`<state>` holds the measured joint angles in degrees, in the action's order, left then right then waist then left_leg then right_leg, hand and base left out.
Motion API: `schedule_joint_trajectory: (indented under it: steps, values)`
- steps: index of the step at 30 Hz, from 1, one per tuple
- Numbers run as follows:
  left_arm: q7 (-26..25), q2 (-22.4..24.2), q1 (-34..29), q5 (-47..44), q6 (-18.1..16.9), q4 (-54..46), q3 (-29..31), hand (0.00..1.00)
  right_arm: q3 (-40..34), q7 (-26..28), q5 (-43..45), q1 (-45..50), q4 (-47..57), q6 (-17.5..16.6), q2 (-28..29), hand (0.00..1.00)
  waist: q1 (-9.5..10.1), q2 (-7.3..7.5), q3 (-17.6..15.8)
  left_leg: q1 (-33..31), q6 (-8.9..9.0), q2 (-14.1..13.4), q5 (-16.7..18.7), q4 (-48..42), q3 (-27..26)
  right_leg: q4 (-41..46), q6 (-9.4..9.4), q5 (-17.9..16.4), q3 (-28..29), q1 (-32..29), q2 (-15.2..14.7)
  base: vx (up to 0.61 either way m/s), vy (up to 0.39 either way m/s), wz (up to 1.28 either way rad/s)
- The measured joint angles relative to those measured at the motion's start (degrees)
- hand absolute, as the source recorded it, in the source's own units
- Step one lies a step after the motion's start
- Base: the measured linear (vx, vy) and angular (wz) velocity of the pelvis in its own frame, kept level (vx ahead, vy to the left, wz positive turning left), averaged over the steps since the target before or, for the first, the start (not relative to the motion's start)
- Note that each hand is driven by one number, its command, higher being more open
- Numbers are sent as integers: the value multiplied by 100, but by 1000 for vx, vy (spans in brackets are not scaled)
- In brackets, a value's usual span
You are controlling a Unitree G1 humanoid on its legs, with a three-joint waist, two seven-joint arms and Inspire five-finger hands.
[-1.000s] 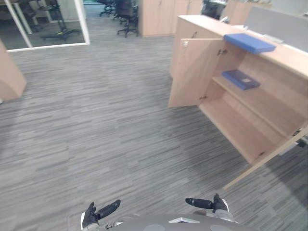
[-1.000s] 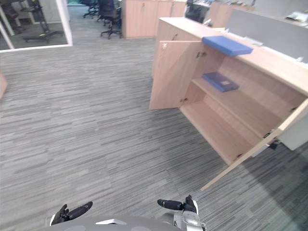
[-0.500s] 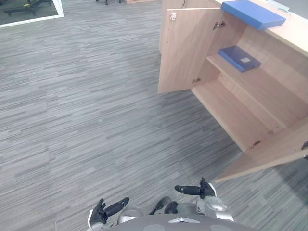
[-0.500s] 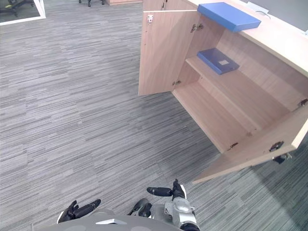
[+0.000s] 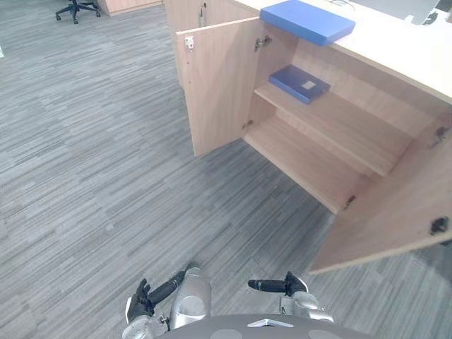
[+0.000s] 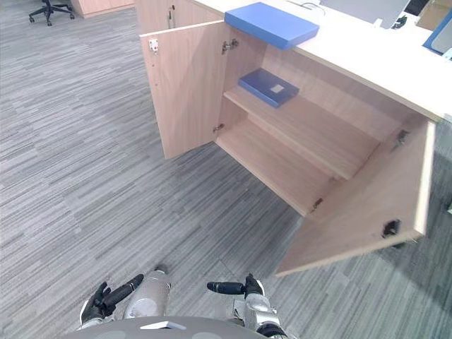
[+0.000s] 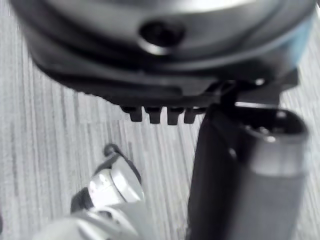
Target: Walk over to the cabinet, pick up the folder, carry it to the office cabinet, place the folder inside the office cabinet, then close the office cabinet door
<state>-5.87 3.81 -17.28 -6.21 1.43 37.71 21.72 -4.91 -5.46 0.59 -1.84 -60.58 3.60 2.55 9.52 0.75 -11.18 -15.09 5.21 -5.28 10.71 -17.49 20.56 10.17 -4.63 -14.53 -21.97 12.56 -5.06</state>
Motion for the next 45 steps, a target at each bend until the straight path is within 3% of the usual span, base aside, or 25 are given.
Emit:
schedule_joint_trajectory:
  steps: [1, 2, 3, 4, 7, 9, 11, 12, 13, 14, 16, 19, 22, 24, 26, 27, 30, 32, 34, 38, 40, 41, 42, 43, 45]
  values:
    - [-12, 27, -1, 0, 4, 78, 5, 100, 15, 4, 5, -2, 0, 0, 0, 100, 4, -49, 22, 10, 236, -15, -255, 43, 40, 20, -116, -38, 68, 25, -55, 333, 603, -59]
    - [-42, 32, 16, 3, 7, 249, 131, 100, 20, 14, 23, -24, -1, 3, 74, 100, 102, -20, 43, 69, 543, 152, -777, -140, -54, 52, -324, -84, 254, 57, -268, 292, 497, -79]
    - [-116, 13, 122, -2, 11, 320, 394, 100, 219, 155, 37, -75, -7, 48, 114, 100, 163, 186, 35, 42, 425, 350, -520, -402, -322, -15, -402, 35, 377, 54, -531, 286, 474, -76]
    - [-149, 13, 143, 1, 10, 339, 442, 100, 226, 204, 34, -76, -2, 60, 115, 100, 162, 204, 40, 26, 377, 396, -441, -504, -377, -37, -409, 122, 392, 57, -590, 251, 438, -79]
    - [-206, 24, 153, -1, 1, 451, 644, 100, -24, 221, 26, -118, 85, 60, 155, 100, 140, 337, 285, 81, -67, 728, 34, -1091, -1024, -4, -538, 493, 720, 33, -1161, 223, 432, -81]
    - [-225, 27, 220, -4, -16, 473, 673, 100, -396, 200, 22, -12, 129, 63, 159, 100, 141, 390, 439, 411, -361, 1156, 147, -1104, -1587, 565, -487, 513, 1260, -245, -1864, 230, 434, -97]
    - [-224, 29, 226, -4, -30, 548, 668, 100, -469, 199, 21, 7, 163, 63, 158, 100, 146, 361, 453, 697, -474, 1365, 144, -942, -1636, 1274, -199, 545, 1642, -621, -2118, 114, 298, -77]
    - [-224, 22, 312, -5, -34, 620, 663, 100, -492, 197, 22, 79, 170, 64, 157, 100, 117, 325, 467, 932, -570, 1471, 102, -786, -1733, 1822, 200, 668, 1833, -892, -2257, 79, 273, -51]
    - [-224, 22, 373, -4, -46, 731, 599, 100, -525, 196, 21, 229, 175, 66, 153, 100, 33, 222, 498, 1210, -709, 1524, 86, -593, -1806, 2441, 798, 1002, 1916, -1142, -2384, 60, 260, -40]
    - [-215, 23, 415, 7, -76, 774, 546, 100, -510, 189, -21, 310, 258, -39, 145, 100, -42, 121, 503, 1443, -834, 1552, 101, -435, -1910, 2872, 1049, 1313, 1906, -1278, -2473, 15, 208, -27]
    - [-172, 16, 436, 16, -129, 786, 485, 100, -462, 208, -18, 330, 242, -72, 145, 100, -93, 122, 494, 1801, -918, 1550, 156, -221, -1966, 3315, 971, 1364, 1749, -1398, -2469, 50, 222, -33]
    - [-163, 9, 418, 28, -129, 784, 434, 100, -453, 245, -15, 335, 201, -187, 116, 100, -63, 102, 484, 2149, -1035, 1347, 158, 67, -1968, 3633, 363, 840, 833, -1578, -2007, 61, 82, -33]
    - [-154, -82, 425, 18, -125, 794, 327, 100, -286, 266, -7, 287, 328, -243, 114, 100, -30, 138, 370, 2292, -1102, 1199, 144, 177, -1854, 3674, 164, 285, 399, -1980, -1371, 83, -91, -13]
    - [-145, -208, 482, 0, -123, 850, 225, 100, -17, 269, 19, 175, 422, -294, 115, 100, -25, 227, 182, 2388, -1051, 1159, 244, 149, -1554, 3323, 174, 256, 420, -2199, -1006, 100, -238, 56]
    - [-137, -294, 548, -1, -122, 917, 201, 100, 124, 270, 23, 117, 409, -286, 120, 100, -24, 314, 110, 2357, -883, 1174, 356, 25, -1181, 2538, 20, 354, 627, -2218, -852, 162, -304, 108]
    - [-141, -345, 585, -10, -134, 909, 190, 100, 87, 266, 23, 98, 343, -273, 147, 100, -18, 447, 25, 2301, -684, 1290, 518, -191, -877, 2006, 134, 486, 694, -2115, -801, 198, -315, 120]
    - [-149, -243, 475, 0, -79, 910, 179, 100, -149, 143, 22, -81, 196, -251, 159, 100, -1, 169, -22, 2045, -429, 892, 910, -675, -473, 1964, 501, 194, 235, -2031, -427, 198, -277, 50]
    - [-153, -197, 467, 5, -6, 909, 179, 100, -183, 131, 20, -127, 201, -270, 161, 100, -5, 135, -57, 1981, -308, 680, 1029, -698, -190, 1789, 584, 30, -121, -1938, -223, 201, -278, 34]
    - [-148, -206, 469, 4, -3, 870, 184, 100, -237, 131, 15, -113, 196, -176, 163, 100, 86, 138, -15, 1998, -308, 517, 1139, -600, 124, 1730, 549, -205, -656, -1836, -191, 201, -163, 23]
    - [-146, -189, 437, -31, 2, 890, 180, 100, -303, 124, 19, -8, 177, -61, 167, 100, 64, 78, 84, 2044, -285, 69, 1496, -968, 476, 1389, 746, -334, -910, -1467, 406, 258, -173, 9]
    - [-146, -135, 382, -83, 6, 895, 182, 100, -285, 128, 22, 73, 179, -47, 166, 100, -7, -23, 177, 1723, -176, 73, 1469, -2083, 587, 1019, 761, -326, -908, -1163, 760, 297, -119, -10]
    - [-145, -71, 380, -120, 14, 893, 165, 100, -278, 124, 23, 136, 183, -42, 161, 100, -42, -148, 238, 1268, 150, 83, 1137, -3387, 451, 781, 867, -262, -842, -900, 1010, 237, -58, -28]
    - [-141, -53, 379, -124, 14, 889, 146, 100, -270, 111, 25, 141, 182, -38, 159, 100, -27, -185, 256, 1097, 187, 74, 895, -3857, 341, 688, 945, -221, -748, -776, 1094, 311, -39, -49]
    - [-137, -88, 376, -129, 14, 888, 87, 100, -194, 103, 26, 139, 176, -41, 157, 100, -19, -217, 273, 846, 120, 42, 682, -4457, 116, 551, 1092, -150, -602, -601, 1192, 323, 9, -73]
    - [-88, -166, 359, -220, 14, 767, -103, 100, -45, 103, 25, 91, 165, -42, 157, 100, 42, -130, 263, 310, -222, 86, 892, -5104, -549, 333, 1186, -59, -39, -277, 1163, 334, 58, -102]
